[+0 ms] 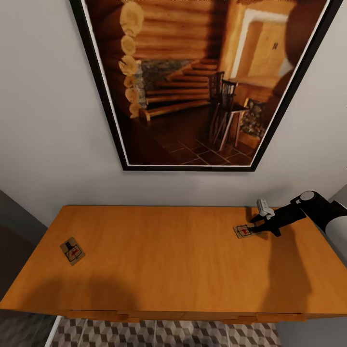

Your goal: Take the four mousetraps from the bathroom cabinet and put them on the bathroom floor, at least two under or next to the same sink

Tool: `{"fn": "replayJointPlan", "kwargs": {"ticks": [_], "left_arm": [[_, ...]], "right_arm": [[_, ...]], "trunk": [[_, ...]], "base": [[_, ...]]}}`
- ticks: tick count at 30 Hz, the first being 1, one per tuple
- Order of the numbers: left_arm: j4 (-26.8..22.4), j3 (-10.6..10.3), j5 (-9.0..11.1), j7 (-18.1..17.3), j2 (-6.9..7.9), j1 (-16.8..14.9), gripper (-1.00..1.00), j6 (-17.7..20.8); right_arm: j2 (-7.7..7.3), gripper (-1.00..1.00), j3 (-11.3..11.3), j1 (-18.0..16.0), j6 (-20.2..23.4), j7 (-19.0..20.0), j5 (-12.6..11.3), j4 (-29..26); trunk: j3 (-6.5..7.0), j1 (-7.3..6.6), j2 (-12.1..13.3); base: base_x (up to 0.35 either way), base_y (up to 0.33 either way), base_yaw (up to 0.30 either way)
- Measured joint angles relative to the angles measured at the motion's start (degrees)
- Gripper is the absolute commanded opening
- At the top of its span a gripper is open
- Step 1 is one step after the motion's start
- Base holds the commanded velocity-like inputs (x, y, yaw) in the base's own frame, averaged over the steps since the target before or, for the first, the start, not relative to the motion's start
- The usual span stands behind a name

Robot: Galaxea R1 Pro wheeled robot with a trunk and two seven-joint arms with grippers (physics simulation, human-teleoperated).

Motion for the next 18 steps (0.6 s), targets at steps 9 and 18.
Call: {"fn": "replayJointPlan", "kwargs": {"ticks": [9,18], "left_arm": [[0.0,0.0,0.0,0.0,0.00,0.0,1.00,0.0],[0.0,0.0,0.0,0.0,0.00,0.0,1.00,0.0]], "right_arm": [[0.09,-1.00,0.3,0.0,0.2,1.8,0.1,0.0],[0.25,-1.00,-0.3,0.0,1.9,0.1,-0.1,-0.8]], "trunk": [[0.01,-0.01,0.0],[-0.01,0.02,0.0]], "base": [[0.000,0.000,0.000],[0.000,0.000,0.000]]}}
